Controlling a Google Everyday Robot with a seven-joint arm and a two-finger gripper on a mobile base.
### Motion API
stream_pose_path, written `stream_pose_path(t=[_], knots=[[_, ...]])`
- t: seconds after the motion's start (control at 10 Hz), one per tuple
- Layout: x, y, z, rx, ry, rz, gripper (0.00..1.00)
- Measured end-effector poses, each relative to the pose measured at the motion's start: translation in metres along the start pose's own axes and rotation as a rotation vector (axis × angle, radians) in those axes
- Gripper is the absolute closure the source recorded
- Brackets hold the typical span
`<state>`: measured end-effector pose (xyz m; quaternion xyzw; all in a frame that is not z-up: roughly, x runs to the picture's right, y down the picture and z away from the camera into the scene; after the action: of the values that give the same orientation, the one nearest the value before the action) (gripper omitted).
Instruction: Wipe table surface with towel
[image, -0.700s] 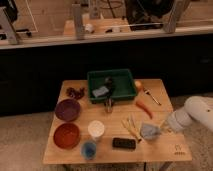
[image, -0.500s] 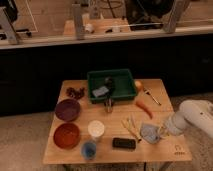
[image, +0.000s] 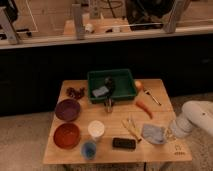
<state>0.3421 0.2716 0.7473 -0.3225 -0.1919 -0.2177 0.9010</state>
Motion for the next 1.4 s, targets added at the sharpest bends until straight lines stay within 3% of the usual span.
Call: stream_pose_path(t=[0.3, 0.6, 0.9, 1.1, 1.4], knots=[[0.0, 0.018, 0.009, -0.063, 0.005, 0.011, 1.0], [0.033, 0.034, 0.003, -0.079, 0.039, 0.083, 1.0], [0.077, 0.025, -0.011, -0.055, 0.08, 0.185, 1.0], [0.087, 0.006, -0.009, -0.029, 0.071, 0.223, 1.0], [0.062, -0.025, -0.003, 0.003, 0.019, 0.188, 1.0]])
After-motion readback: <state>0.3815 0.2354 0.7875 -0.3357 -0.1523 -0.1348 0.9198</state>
